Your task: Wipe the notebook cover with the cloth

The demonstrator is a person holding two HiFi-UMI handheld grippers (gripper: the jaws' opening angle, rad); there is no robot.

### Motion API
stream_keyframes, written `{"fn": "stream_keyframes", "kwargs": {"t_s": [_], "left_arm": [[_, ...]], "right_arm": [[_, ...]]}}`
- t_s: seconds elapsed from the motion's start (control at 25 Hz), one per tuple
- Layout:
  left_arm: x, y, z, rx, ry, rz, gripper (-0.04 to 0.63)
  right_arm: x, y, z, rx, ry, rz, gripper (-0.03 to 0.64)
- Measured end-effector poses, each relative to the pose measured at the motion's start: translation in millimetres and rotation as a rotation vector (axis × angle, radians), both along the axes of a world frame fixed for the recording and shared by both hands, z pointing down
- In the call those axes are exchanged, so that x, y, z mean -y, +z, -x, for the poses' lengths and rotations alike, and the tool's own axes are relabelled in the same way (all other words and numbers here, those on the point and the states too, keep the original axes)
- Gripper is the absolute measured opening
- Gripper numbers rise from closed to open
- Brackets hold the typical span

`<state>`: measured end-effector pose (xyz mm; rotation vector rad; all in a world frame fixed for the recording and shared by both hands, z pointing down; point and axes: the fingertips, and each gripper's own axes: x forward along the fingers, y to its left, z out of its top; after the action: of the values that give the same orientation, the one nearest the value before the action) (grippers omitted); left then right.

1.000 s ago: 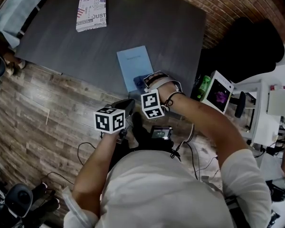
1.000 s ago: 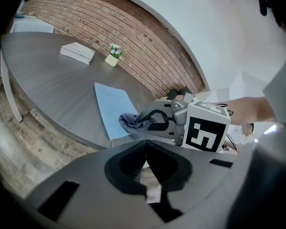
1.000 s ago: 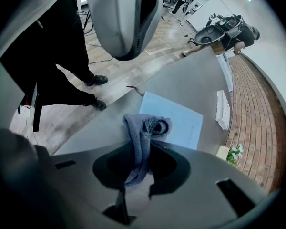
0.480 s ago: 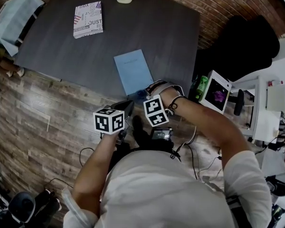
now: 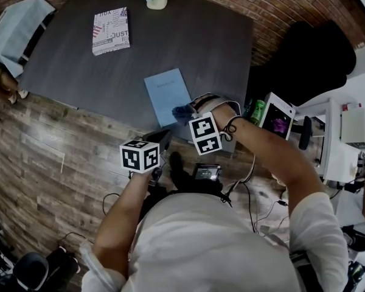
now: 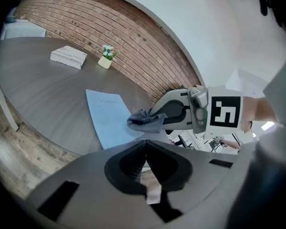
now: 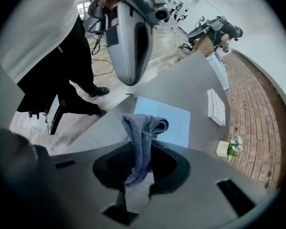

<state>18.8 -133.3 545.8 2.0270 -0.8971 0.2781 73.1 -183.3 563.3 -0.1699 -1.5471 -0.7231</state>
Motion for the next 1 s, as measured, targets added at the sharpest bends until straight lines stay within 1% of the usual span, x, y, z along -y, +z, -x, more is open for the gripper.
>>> {"fn": "stream_keyframes", "kwargs": {"t_s": [0.24, 0.6, 0.88, 1.0], "left_arm": [[8, 0, 2, 0.004, -0.02, 0.005, 0.009], [22, 2, 9, 0.002, -0.058, 0.018, 0.009], [24, 10, 15, 0.002, -0.083, 0.037, 0.008], [25, 13, 17, 0.002, -0.095, 0.048, 0.009]], "right_arm": [[49, 2, 0, 0.022, 0.032, -0.083, 0.086], [105, 10, 8, 0.019, 0.05, -0.142, 0.086], [154, 16, 13, 0.014, 0.088, -0.196, 0.086], [171, 18, 17, 0.011, 0.085, -0.22, 0.086]]}}
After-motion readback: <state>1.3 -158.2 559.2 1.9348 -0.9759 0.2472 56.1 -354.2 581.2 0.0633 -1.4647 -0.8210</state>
